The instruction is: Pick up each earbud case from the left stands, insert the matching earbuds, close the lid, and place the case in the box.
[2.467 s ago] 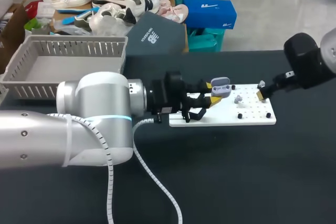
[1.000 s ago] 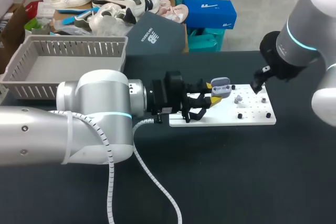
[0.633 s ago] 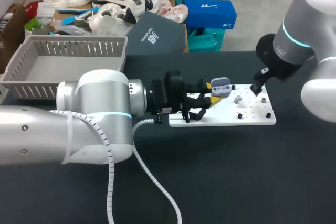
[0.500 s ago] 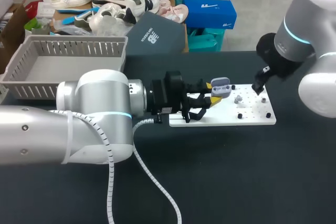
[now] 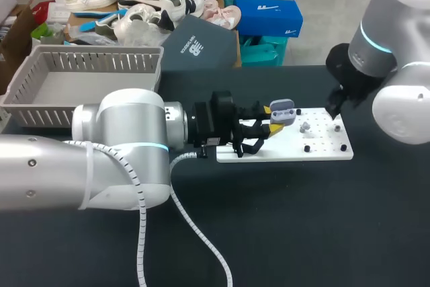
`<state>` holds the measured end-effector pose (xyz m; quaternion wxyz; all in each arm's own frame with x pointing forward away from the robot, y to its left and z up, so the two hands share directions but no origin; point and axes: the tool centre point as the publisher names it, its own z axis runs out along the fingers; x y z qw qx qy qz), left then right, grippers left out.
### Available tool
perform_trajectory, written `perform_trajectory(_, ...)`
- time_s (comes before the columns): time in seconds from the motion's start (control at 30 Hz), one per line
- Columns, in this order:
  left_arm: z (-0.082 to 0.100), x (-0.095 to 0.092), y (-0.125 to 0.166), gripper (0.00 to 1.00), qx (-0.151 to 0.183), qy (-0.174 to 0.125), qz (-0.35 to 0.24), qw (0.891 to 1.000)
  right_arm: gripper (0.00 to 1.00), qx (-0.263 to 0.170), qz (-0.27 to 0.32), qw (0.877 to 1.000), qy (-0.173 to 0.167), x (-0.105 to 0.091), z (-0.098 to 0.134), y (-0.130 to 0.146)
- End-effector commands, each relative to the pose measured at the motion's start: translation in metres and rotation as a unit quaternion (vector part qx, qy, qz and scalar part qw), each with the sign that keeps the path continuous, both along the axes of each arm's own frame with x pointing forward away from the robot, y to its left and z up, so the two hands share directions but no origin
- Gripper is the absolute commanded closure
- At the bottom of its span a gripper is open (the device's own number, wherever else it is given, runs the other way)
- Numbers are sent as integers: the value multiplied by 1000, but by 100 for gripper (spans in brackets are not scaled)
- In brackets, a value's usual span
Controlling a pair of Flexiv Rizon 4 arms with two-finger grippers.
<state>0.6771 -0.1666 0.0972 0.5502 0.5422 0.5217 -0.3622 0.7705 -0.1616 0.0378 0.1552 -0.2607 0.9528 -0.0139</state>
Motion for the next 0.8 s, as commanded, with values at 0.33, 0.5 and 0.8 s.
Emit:
perform_trajectory(0.33,-1,-1,-1,100,-2,-2,4,1000,49,-10,25,999,17,10,-3,2)
perform_trajectory(0.5,-1,-1,-1,100,-2,-2,4,1000,45,-9,30,999,21,13,-7,3)
perform_trajectory(0.8,-1,-1,-1,100,-2,-2,4,1000,43,-3,35,999,26,22,-13,4)
